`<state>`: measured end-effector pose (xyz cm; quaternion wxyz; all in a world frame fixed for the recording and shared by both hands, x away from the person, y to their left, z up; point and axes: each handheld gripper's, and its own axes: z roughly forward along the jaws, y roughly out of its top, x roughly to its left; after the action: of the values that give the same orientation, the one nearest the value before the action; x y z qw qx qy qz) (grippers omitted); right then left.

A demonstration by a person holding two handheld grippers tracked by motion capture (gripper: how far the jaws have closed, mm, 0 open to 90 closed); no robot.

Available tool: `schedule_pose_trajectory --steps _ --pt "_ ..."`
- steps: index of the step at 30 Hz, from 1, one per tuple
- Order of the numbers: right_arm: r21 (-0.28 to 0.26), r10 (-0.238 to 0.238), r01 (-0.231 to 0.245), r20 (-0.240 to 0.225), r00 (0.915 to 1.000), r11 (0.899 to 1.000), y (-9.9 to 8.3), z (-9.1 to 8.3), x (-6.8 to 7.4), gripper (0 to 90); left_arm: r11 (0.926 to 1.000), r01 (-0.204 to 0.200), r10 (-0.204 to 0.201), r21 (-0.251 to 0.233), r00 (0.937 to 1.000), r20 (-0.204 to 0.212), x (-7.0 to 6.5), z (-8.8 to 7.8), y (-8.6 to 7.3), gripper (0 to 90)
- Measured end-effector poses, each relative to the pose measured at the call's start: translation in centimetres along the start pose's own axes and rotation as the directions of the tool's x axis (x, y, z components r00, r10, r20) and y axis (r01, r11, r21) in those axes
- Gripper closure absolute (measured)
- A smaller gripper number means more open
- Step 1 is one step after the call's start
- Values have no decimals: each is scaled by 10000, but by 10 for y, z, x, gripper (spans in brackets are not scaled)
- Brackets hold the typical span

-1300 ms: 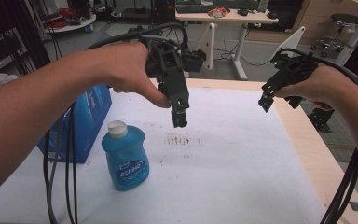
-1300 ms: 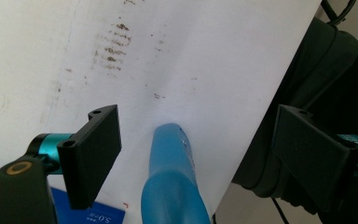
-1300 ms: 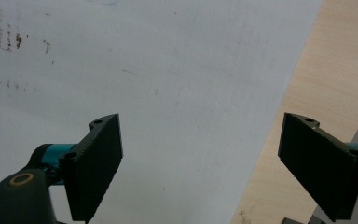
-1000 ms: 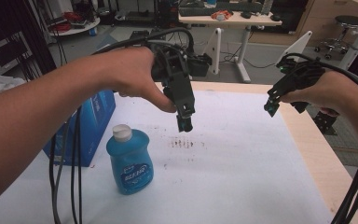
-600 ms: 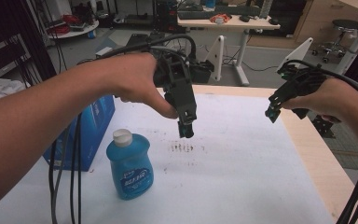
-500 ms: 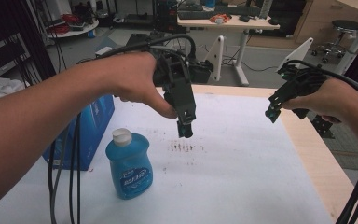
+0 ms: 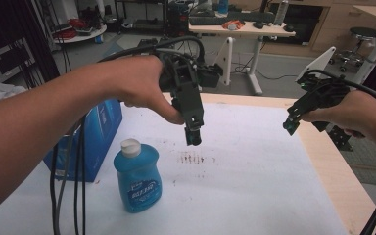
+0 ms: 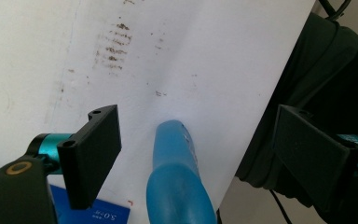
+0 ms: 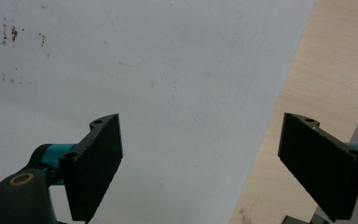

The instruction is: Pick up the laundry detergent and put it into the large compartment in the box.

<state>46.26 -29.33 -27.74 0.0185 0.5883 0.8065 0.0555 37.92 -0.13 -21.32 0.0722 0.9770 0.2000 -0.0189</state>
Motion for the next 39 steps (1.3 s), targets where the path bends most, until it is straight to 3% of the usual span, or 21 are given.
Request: schedule_pose_trajectory --steps 8,19,28,39 --pt "-182 -44 44 -32 10000 9998 -4 -7 -2 129 9999 166 -165 42 9998 -107 2 -5 -17 158" --pt "-106 -159 159 2 9999 9998 -3 -4 2 129 9992 377 -375 123 9991 -203 2 -7 -41 158" --pt "-88 -208 207 -2 9998 9997 1 -1 5 129 9963 844 -838 172 9959 -333 6 7 -70 158" --pt "-39 -253 253 39 9997 9997 2 3 7 129 9958 911 -911 -134 9958 -57 7 21 -85 158"
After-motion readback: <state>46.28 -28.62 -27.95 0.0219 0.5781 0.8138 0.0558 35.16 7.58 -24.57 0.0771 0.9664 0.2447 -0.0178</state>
